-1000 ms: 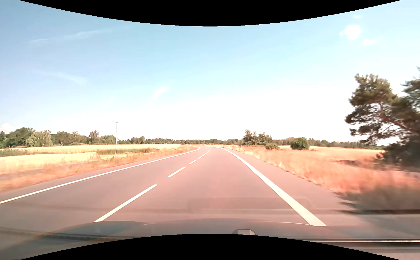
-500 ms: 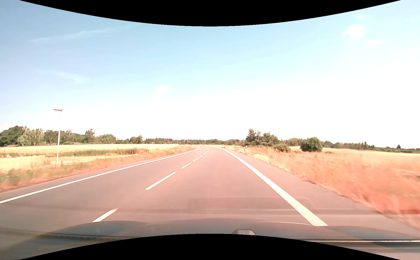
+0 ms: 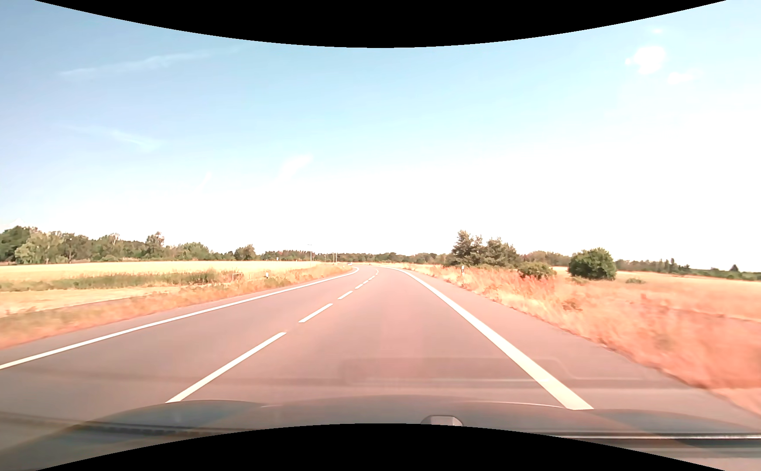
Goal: Follow the waypoints while adhering to traffic rules and regulations
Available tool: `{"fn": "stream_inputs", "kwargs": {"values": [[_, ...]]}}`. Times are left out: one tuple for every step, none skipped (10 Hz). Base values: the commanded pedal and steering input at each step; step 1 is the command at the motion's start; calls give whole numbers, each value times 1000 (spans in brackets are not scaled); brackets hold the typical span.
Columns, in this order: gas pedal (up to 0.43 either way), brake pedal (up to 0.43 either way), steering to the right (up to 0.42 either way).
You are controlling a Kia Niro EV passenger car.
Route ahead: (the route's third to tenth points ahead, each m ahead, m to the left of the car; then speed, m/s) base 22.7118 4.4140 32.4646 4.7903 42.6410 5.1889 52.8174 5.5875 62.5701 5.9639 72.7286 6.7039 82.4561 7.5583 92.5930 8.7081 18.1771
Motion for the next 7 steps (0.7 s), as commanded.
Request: {"fn": "stream_inputs", "kwargs": {"values": [[150, 0, -7], [150, 0, -7], [150, 0, -7], [150, 0, -9], [150, 0, -9], [150, 0, -9], [150, 0, -9]]}}
